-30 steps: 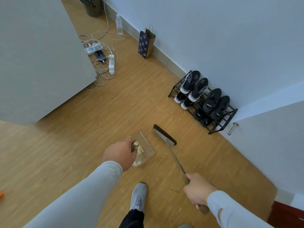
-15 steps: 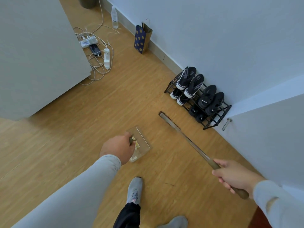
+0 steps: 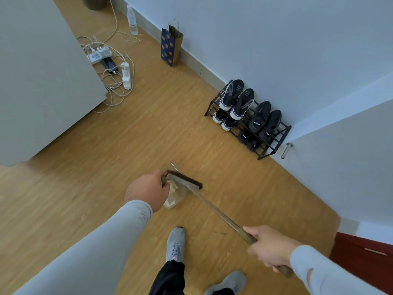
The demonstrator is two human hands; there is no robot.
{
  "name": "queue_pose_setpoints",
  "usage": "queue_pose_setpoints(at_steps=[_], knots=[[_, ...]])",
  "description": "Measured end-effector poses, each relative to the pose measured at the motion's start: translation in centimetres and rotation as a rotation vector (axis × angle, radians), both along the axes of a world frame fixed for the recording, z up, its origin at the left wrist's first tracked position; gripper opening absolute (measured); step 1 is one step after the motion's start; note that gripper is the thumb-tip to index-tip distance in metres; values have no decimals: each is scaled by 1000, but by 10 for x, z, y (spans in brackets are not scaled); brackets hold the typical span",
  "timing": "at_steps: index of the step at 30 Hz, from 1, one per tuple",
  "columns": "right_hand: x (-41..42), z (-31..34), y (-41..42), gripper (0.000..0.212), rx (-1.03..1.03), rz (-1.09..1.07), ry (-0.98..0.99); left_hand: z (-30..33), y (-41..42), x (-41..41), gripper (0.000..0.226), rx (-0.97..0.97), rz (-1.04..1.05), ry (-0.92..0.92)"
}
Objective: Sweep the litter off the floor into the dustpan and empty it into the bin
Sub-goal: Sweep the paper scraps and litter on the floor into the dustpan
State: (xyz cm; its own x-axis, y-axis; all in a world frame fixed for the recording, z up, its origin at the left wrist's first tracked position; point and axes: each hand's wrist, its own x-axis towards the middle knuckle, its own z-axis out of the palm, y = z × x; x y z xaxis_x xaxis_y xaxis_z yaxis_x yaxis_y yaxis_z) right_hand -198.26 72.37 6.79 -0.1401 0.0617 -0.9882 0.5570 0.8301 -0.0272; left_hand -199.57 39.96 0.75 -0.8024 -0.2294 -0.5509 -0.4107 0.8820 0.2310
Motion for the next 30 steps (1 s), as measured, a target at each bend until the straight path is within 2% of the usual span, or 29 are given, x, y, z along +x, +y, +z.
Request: queue_pose_setpoints(at_steps=[4, 9, 15, 17, 21, 24, 28, 30], knots=[[-6, 22, 39, 73, -43, -177, 11, 4, -6, 6, 25, 15, 11, -22], [30, 41, 76, 69, -35, -445, 80, 17, -28, 25, 20, 59, 8, -70], [57, 32, 68, 72, 69, -486, 219, 29, -44, 43, 20, -6, -180, -134], [61, 10, 51, 72, 95, -461, 187, 24, -41, 54, 20, -24, -184, -137], [74, -19, 1, 56, 65, -345, 105, 17, -36, 68, 18, -53, -191, -121], [83, -12, -25, 48, -15, -435, 18, 12, -36, 67, 18, -48, -195, -109], [72, 11, -2, 72, -82, -535, -80, 9, -38, 67, 20, -17, -190, -95], [54, 25, 22, 60, -126, -680, -120, 11, -43, 70, 19, -6, -186, -95]])
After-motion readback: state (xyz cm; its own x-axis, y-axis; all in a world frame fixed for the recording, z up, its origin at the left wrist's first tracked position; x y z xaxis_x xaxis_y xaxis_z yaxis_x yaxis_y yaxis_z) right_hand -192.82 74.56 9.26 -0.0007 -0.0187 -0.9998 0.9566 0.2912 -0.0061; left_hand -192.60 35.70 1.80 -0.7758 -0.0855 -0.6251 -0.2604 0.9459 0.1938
